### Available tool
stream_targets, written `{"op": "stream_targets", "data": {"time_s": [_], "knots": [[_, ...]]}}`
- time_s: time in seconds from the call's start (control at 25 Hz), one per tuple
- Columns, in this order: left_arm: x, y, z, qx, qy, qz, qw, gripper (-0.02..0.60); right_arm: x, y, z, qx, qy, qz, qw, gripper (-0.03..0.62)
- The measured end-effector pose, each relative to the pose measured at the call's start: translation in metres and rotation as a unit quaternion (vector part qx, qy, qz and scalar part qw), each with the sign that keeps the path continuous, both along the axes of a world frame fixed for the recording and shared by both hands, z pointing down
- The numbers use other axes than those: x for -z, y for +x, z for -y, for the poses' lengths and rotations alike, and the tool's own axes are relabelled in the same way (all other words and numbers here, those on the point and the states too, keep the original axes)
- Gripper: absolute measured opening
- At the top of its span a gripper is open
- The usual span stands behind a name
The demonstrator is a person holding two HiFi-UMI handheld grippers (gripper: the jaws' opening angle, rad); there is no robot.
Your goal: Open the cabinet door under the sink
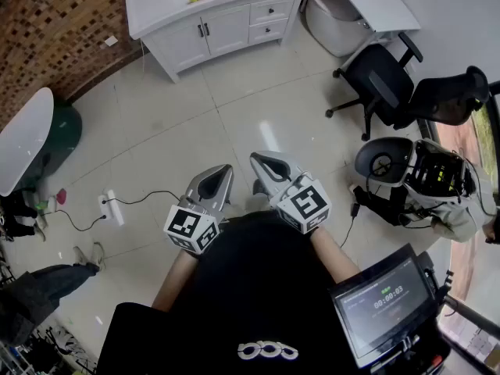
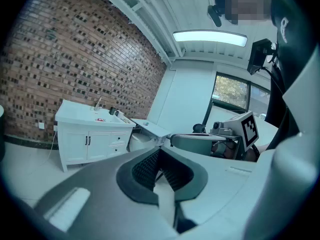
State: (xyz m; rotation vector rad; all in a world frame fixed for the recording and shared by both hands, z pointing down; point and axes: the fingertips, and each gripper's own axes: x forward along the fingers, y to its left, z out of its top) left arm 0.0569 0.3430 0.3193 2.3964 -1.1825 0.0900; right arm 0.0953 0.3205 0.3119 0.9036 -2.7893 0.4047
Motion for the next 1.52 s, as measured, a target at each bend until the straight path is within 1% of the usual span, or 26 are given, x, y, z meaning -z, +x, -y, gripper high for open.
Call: {"op": "stream_targets", "data": {"time_s": [0.16, 0.32, 0.52, 0.6, 0.72, 0.92, 1.04, 1.24, 1.36, 1.52], "knots": [[0.013, 0.022, 0.017, -0.004, -0.001, 0.004, 1.0000, 0.017, 0.009, 0.024, 0.024, -0.010, -0.004, 0.001, 1.000, -0.009], [-0.003, 0.042, 0.022, 0.009, 0.001, 0.015, 0.9998, 0.017, -0.011, 0.053, 0.034, -0.008, 0.000, 0.010, 1.000, -0.009], [-0.008, 0.062, 0.034, 0.017, -0.001, 0.019, 0.9997, 0.017, -0.022, 0.078, 0.051, -0.003, -0.003, 0.004, 1.000, -0.009], [-0.009, 0.066, 0.040, 0.018, -0.005, 0.018, 0.9997, 0.017, -0.025, 0.085, 0.059, -0.005, -0.008, 0.002, 1.000, -0.009], [-0.014, 0.059, 0.052, 0.024, -0.012, 0.011, 0.9996, 0.017, -0.031, 0.083, 0.072, -0.008, -0.017, -0.004, 1.000, -0.009], [-0.026, 0.033, 0.085, 0.030, -0.009, -0.006, 0.9995, 0.017, -0.042, 0.062, 0.103, -0.008, -0.013, -0.024, 1.000, -0.009], [-0.029, 0.008, 0.114, 0.036, -0.008, -0.019, 0.9992, 0.017, -0.042, 0.038, 0.126, -0.009, -0.008, -0.036, 0.999, -0.009], [-0.022, -0.046, 0.180, 0.045, 0.006, -0.035, 0.9983, 0.017, -0.036, -0.013, 0.177, 0.001, 0.001, -0.061, 0.998, -0.009], [-0.024, -0.086, 0.212, 0.050, 0.000, -0.037, 0.9980, 0.017, -0.029, -0.050, 0.207, 0.013, 0.010, -0.075, 0.997, -0.009], [-0.029, -0.141, 0.246, 0.066, -0.012, -0.038, 0.9970, 0.017, -0.025, -0.092, 0.244, 0.018, 0.009, -0.079, 0.997, -0.009]]}}
